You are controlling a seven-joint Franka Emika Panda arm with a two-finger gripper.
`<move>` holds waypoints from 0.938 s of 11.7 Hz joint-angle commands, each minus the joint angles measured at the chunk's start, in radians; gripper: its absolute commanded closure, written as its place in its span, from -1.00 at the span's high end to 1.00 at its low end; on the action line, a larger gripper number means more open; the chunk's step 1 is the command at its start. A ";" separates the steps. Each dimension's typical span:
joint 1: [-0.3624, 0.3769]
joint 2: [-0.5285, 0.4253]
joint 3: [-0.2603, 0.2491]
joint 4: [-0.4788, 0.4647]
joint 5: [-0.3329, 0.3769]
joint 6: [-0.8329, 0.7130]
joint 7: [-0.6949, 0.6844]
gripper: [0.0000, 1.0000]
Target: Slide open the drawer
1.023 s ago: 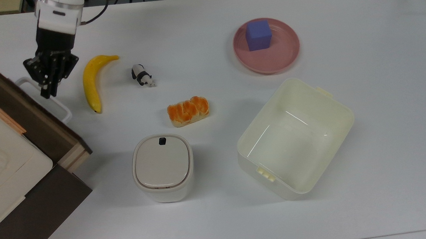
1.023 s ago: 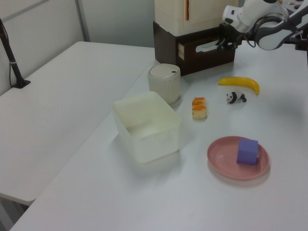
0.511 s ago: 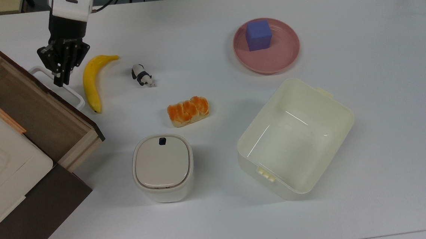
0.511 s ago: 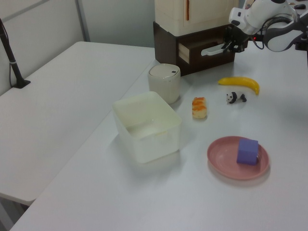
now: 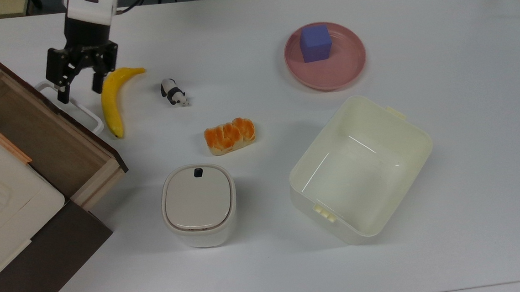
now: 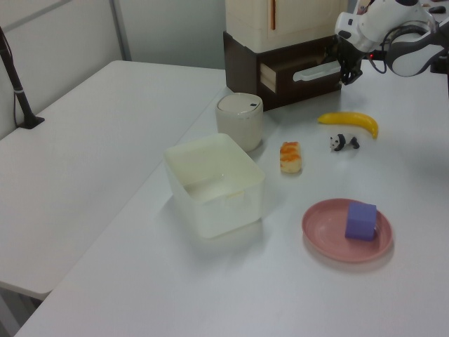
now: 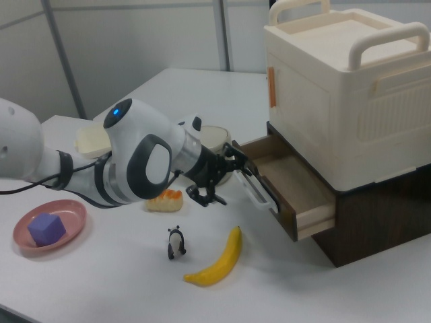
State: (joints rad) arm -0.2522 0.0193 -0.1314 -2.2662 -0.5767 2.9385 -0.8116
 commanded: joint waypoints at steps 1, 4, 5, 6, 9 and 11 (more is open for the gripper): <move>0.170 -0.048 -0.005 0.032 -0.026 -0.265 0.290 1.00; 0.350 -0.038 -0.004 0.181 0.143 -0.646 0.549 1.00; 0.367 -0.039 -0.005 0.224 0.275 -0.732 0.551 1.00; 0.367 -0.039 -0.005 0.290 0.367 -0.863 0.555 1.00; 0.356 -0.045 -0.014 0.430 0.538 -1.097 0.657 1.00; 0.360 -0.045 -0.014 0.464 0.526 -1.107 0.858 1.00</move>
State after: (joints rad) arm 0.0978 -0.0217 -0.1410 -1.8411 -0.0612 1.8709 -0.1312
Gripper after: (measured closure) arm 0.000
